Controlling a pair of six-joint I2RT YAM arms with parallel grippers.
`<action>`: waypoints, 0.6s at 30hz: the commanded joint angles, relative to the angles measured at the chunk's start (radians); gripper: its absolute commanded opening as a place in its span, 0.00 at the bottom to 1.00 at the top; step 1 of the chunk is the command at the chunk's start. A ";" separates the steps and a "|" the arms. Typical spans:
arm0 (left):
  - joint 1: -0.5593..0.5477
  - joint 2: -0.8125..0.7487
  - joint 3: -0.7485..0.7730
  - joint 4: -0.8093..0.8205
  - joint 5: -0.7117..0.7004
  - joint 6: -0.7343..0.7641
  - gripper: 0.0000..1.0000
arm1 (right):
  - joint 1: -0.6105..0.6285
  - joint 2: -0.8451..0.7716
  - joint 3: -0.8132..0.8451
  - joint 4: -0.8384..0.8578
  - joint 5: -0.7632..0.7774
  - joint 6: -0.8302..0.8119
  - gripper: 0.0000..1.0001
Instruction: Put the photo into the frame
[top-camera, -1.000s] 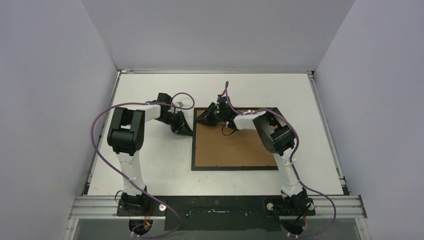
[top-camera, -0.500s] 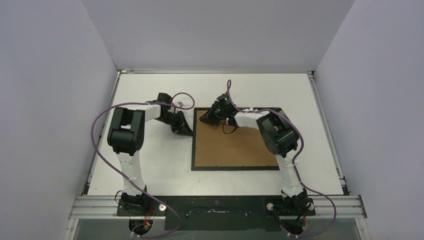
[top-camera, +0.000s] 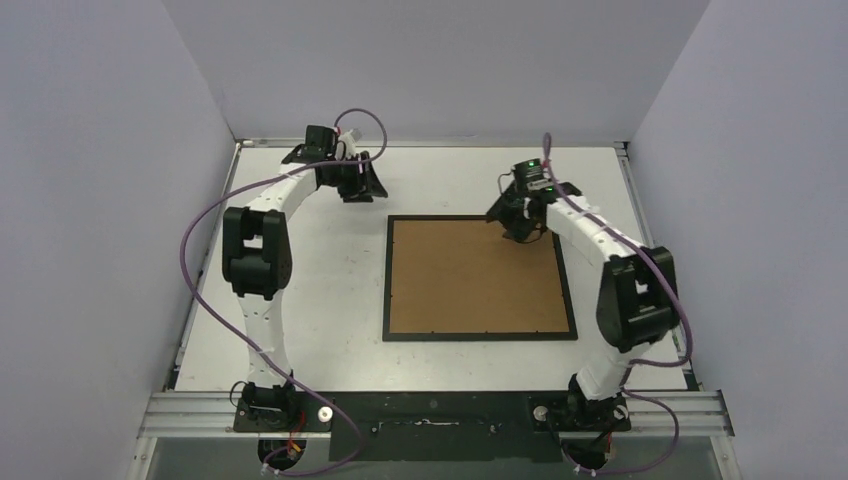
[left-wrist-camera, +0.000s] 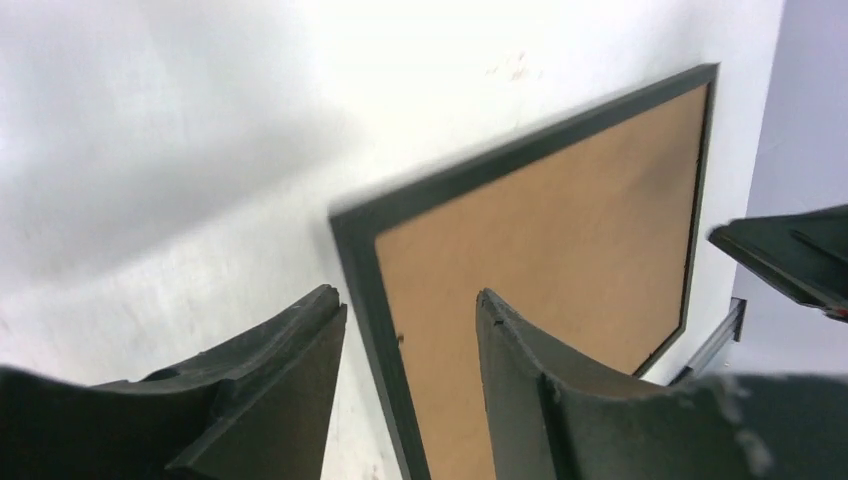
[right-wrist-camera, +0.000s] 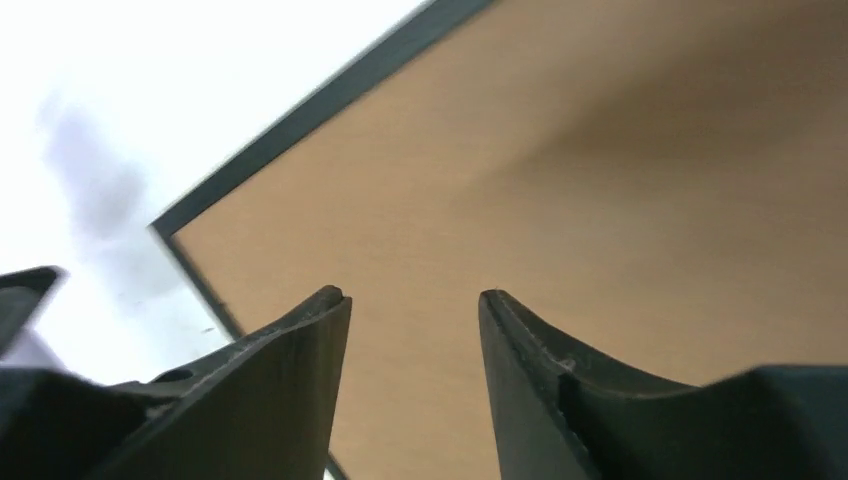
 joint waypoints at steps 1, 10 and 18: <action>-0.001 0.130 0.178 0.093 0.060 0.070 0.50 | -0.108 -0.167 -0.102 -0.389 0.199 -0.050 0.57; -0.038 0.259 0.266 0.141 0.166 0.170 0.53 | -0.346 -0.431 -0.395 -0.554 0.221 0.081 0.95; -0.060 0.281 0.245 0.146 0.237 0.193 0.54 | -0.399 -0.545 -0.610 -0.483 0.020 0.254 1.00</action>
